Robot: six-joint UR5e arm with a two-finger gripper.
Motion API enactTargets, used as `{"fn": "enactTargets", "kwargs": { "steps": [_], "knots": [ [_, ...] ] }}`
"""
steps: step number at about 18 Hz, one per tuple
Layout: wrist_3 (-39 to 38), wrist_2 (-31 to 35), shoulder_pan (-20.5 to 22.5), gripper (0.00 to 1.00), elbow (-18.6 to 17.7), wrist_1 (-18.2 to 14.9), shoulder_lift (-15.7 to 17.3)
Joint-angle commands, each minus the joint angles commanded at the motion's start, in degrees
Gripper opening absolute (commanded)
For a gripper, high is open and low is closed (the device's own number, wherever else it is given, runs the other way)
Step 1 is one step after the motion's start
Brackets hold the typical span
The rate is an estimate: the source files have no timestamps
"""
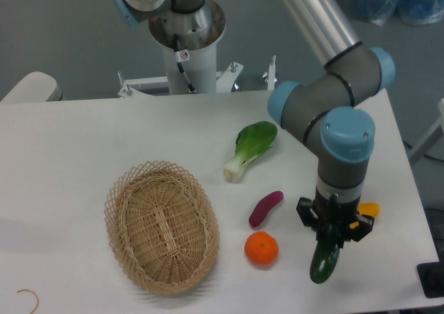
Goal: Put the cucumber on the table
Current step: 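Carry the cucumber toward the tangerine and lower it toward the table, then lower the cucumber onto the table beside the tangerine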
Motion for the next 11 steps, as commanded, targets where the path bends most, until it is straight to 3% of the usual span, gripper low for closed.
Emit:
{"fn": "enactTargets", "kwargs": {
  "steps": [3, 5, 11],
  "knots": [
    [-6.0, 0.5, -1.0, 0.31, -2.3, 1.5, -0.5],
    [-6.6, 1.7, -1.3, 0.32, -3.4, 3.1, -0.6],
    [-6.0, 5.6, -1.5, 0.32, -5.6, 3.4, -1.1]
  ]
}}
